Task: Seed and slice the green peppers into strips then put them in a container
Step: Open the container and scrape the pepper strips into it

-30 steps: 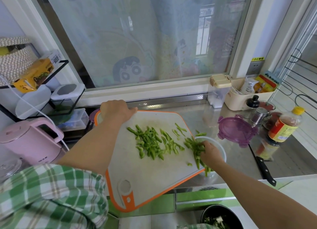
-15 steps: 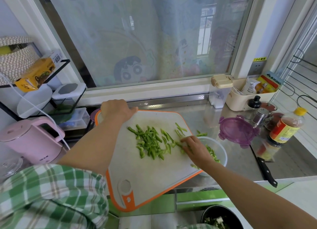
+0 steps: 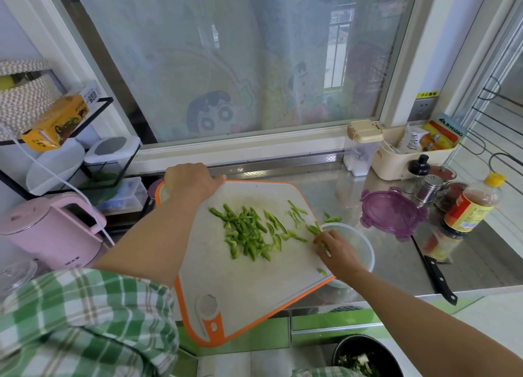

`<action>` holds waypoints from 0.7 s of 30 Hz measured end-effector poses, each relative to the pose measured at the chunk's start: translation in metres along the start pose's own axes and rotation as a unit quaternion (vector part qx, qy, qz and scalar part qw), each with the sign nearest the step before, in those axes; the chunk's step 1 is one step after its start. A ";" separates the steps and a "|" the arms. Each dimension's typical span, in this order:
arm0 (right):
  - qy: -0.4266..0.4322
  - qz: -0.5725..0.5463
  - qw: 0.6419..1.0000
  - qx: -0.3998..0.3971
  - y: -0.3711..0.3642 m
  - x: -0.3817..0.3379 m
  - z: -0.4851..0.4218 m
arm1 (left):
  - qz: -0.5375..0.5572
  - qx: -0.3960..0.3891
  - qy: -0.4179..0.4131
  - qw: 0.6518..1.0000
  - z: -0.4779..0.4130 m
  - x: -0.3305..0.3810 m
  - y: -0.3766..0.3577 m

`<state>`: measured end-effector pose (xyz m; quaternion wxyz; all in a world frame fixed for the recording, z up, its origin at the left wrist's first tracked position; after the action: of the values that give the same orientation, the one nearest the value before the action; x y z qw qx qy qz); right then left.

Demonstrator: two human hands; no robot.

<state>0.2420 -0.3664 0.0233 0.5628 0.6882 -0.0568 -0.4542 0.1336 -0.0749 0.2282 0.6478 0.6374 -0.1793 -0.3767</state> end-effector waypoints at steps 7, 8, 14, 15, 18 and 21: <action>0.019 0.003 1.000 0.013 0.005 -0.003 -0.001 | 0.005 -0.003 0.005 1.000 -0.001 -0.003 -0.002; 0.043 0.005 0.999 -0.010 0.004 -0.011 -0.002 | 0.004 -0.002 0.004 1.000 -0.001 -0.002 -0.002; -0.067 0.054 0.994 -0.072 -0.006 0.001 -0.005 | 0.002 -0.004 0.001 1.000 0.001 -0.002 -0.002; -0.086 0.061 0.992 -0.071 -0.005 0.004 -0.004 | 0.002 -0.005 0.001 1.000 0.001 -0.002 -0.002; -0.056 0.046 0.996 -0.060 -0.001 -0.006 -0.006 | 0.006 -0.007 0.001 1.000 0.001 -0.002 -0.003; -0.006 0.040 0.994 -0.101 -0.006 -0.017 -0.006 | 0.006 -0.011 0.002 1.000 0.001 -0.001 -0.001</action>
<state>0.2339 -0.3499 0.0274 0.6466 0.6225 -0.0415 -0.4389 0.1319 -0.0751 0.2271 0.6571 0.6302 -0.1775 -0.3736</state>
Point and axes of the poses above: each hand's wrist, its own z-axis away from the middle knuckle, its own y-axis out of the back of the hand, x = y × z, the point moved 4 cm from there along -z, towards the middle knuckle, and after that the axes turned 9 degrees about -x, right-handed, at the moved point
